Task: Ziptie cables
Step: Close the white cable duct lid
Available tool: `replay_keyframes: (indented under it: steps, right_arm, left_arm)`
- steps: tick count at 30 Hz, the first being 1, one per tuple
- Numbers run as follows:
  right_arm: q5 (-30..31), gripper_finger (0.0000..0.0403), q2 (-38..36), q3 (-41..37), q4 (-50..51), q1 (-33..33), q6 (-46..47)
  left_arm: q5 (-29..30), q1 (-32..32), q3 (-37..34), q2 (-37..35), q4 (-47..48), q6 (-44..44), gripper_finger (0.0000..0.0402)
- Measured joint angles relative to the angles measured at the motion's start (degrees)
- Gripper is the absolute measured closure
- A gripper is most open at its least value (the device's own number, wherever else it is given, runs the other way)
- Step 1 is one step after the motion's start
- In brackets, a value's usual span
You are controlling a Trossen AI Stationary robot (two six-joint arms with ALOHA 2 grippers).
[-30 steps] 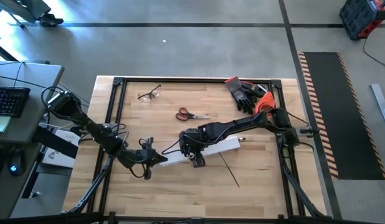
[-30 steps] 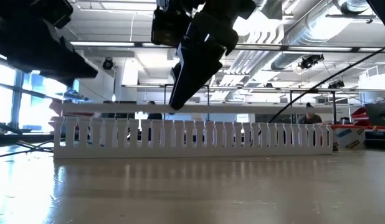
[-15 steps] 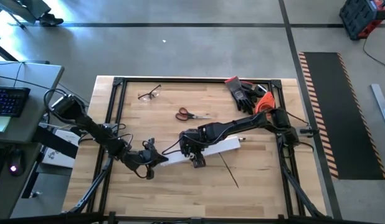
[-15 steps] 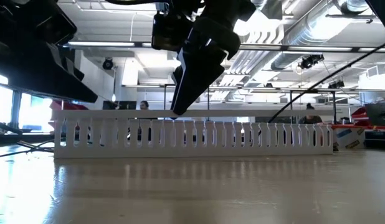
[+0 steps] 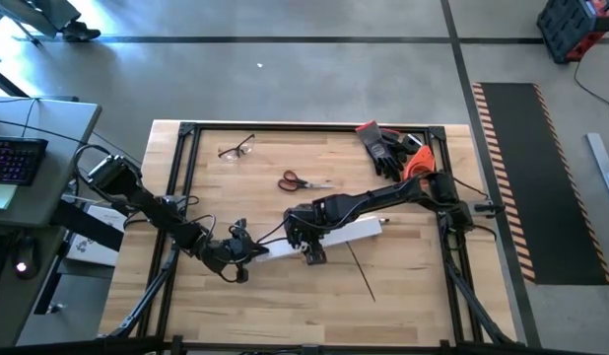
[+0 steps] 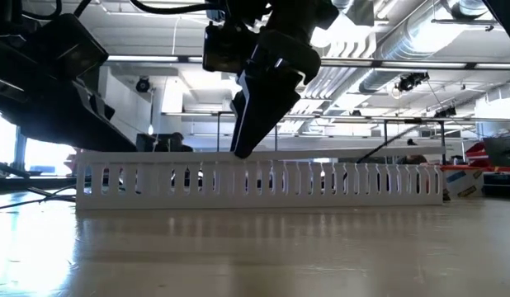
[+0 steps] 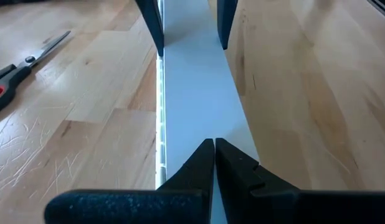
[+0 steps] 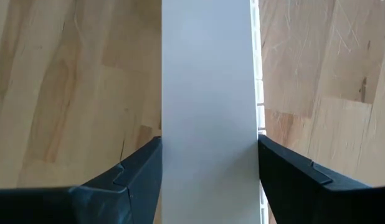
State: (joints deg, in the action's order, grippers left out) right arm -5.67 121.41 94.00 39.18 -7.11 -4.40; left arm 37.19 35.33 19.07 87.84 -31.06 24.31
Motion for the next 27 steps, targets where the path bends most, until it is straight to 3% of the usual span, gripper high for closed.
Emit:
replay_keyframes:
  steps: [9, 19, 27]
  right_arm:
    - [0.74, 0.0188, 0.48, 0.0, -0.2, -0.09, -0.23]
    - [1.13, 0.0188, 0.61, 0.02, -0.85, 0.39, -0.42]
    - [1.15, 0.0188, 0.42, 0.02, -0.6, 0.34, -0.83]
  left_arm:
    - [-0.08, 0.21, -0.26, -0.38, -3.25, -3.2, 0.0402]
    - [0.41, 0.31, -0.33, -13.27, -1.88, -10.85, 0.0402]
    - [0.51, 0.24, -0.28, -14.06, 0.24, -10.25, 0.0402]
